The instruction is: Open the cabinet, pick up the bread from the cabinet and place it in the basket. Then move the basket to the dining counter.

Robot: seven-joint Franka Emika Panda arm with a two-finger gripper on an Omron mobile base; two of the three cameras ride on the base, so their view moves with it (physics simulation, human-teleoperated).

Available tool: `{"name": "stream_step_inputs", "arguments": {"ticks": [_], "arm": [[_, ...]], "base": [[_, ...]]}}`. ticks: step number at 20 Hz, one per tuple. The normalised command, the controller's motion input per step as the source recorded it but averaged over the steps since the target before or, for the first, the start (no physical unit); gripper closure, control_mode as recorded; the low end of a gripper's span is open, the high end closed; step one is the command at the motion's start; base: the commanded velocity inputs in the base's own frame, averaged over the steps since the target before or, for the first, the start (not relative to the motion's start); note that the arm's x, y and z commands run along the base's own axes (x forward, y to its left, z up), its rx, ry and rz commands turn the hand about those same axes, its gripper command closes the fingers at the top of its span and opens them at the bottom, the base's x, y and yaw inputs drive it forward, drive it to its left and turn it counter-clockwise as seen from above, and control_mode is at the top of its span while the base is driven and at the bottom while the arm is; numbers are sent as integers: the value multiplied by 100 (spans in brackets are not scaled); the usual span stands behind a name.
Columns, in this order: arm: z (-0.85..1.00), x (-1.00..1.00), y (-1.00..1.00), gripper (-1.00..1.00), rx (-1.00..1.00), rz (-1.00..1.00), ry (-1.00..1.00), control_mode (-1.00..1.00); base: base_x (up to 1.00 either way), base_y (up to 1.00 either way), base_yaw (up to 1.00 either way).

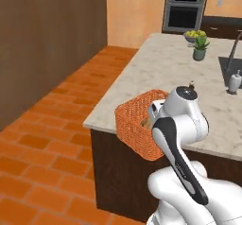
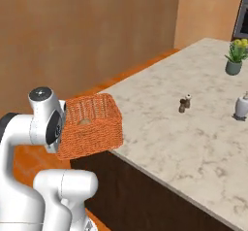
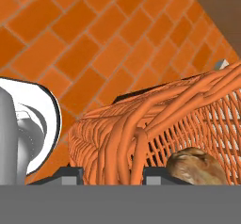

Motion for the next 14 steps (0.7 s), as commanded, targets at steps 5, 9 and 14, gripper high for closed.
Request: {"name": "stream_step_inputs", "arguments": {"ticks": [5, 9, 14], "arm": [[0, 0, 0, 100, 0, 0, 0, 100], [0, 0, 0, 100, 0, 0, 0, 100], [0, 0, 0, 100, 0, 0, 0, 100]], "base": [[80, 37, -57], [45, 42, -43], [31, 40, -26]]}}
